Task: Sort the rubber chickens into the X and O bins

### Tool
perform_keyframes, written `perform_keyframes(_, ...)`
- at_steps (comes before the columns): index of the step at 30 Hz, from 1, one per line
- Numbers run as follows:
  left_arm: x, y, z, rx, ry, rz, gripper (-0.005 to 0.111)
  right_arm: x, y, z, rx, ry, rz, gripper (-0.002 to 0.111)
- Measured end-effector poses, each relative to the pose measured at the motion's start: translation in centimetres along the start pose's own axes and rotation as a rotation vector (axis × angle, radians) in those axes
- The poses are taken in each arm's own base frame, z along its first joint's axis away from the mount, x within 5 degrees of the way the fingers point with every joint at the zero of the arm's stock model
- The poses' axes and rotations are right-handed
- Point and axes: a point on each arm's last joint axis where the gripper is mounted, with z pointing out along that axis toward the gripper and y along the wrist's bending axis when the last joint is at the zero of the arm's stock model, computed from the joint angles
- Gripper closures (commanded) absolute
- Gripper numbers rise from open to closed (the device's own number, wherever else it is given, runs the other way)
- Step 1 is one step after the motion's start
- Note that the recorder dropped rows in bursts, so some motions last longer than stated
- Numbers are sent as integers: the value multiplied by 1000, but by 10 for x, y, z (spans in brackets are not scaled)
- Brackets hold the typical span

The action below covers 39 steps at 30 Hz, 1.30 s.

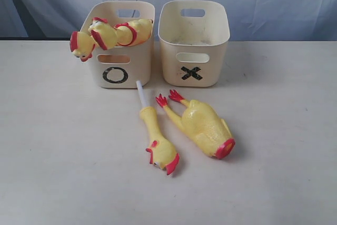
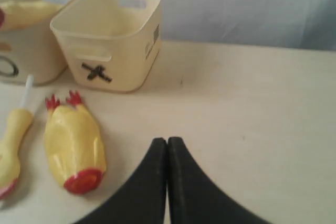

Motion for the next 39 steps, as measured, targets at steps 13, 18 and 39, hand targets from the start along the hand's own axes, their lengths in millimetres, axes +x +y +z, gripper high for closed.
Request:
perform_keyframes(13,-1,0,-8,0,-43,1,107,-8,14,71,-152,442,96,108)
perform_keyframes(18,-1,0,-8,0,-43,1,107,-23,18,101,-192,553,162,108)
perform_keyframes(39,-1,0,-8,1,-43,-1,107,-31,141,204,-663,615,-80,50)
